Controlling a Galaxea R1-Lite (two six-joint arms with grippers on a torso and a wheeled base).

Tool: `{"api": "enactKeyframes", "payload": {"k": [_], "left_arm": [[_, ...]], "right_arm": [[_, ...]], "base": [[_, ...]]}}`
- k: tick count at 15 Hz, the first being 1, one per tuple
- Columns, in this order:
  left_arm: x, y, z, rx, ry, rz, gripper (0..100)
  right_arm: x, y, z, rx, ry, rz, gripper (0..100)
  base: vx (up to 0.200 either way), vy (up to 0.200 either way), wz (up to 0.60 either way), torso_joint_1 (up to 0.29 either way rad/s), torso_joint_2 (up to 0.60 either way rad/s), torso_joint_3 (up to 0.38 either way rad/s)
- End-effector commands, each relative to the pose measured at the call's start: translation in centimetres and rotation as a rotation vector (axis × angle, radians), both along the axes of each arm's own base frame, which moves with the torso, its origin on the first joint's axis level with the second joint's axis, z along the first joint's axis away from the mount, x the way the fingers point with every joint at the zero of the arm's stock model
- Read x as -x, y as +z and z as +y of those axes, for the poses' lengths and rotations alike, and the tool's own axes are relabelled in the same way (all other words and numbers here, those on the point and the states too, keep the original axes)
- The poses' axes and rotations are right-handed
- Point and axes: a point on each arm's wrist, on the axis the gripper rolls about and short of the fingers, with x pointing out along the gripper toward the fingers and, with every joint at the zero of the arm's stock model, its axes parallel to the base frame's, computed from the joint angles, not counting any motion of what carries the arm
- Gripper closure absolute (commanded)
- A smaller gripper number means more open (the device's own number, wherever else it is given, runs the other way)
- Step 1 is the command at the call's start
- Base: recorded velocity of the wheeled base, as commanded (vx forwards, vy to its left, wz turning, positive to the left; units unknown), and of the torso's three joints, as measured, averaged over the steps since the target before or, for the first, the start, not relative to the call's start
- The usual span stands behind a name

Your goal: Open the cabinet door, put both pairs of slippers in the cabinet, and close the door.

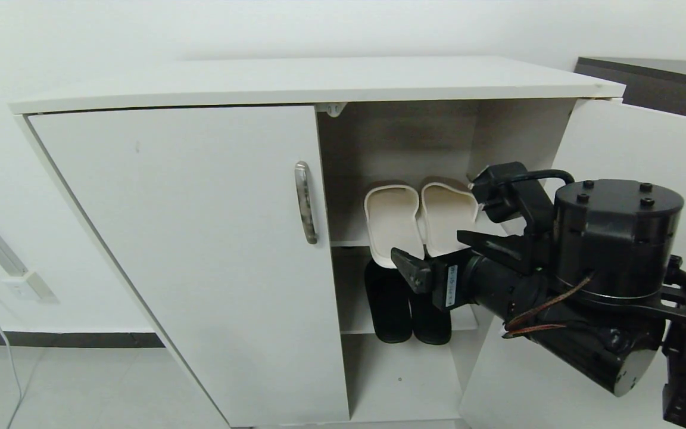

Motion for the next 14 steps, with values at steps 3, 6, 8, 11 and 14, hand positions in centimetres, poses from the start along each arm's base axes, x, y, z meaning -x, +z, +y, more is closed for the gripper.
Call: {"api": "enactKeyframes", "payload": {"k": [3, 6, 8, 11, 14], "left_arm": [[-0.01, 0.00, 0.00, 0.002, 0.000, 0.001, 100], [-0.01, 0.00, 0.00, 0.002, 0.000, 0.001, 100], [-0.01, 0.00, 0.00, 0.002, 0.000, 0.001, 100], [-0.01, 0.00, 0.00, 0.002, 0.000, 0.001, 100], [-0.01, 0.00, 0.00, 0.002, 0.000, 0.001, 100]], "right_arm": [[0.20, -0.10, 0.18, 0.003, 0.010, 0.003, 0], [0.29, -0.21, 0.21, 0.006, 0.011, 0.004, 0], [0.25, -0.30, 0.26, 0.008, 0.011, 0.006, 0], [0.23, -0.35, 0.29, 0.011, 0.011, 0.007, 0], [0.24, -0.39, 0.28, 0.011, 0.011, 0.008, 0]], "base": [[-0.200, 0.000, 0.00, 0.007, 0.00, 0.002], [-0.200, 0.000, 0.00, 0.001, 0.00, 0.005], [-0.200, 0.000, 0.00, 0.002, 0.00, 0.005], [-0.200, 0.000, 0.00, 0.001, 0.00, 0.002], [-0.200, 0.000, 0.00, 0.001, 0.00, 0.002]]}}
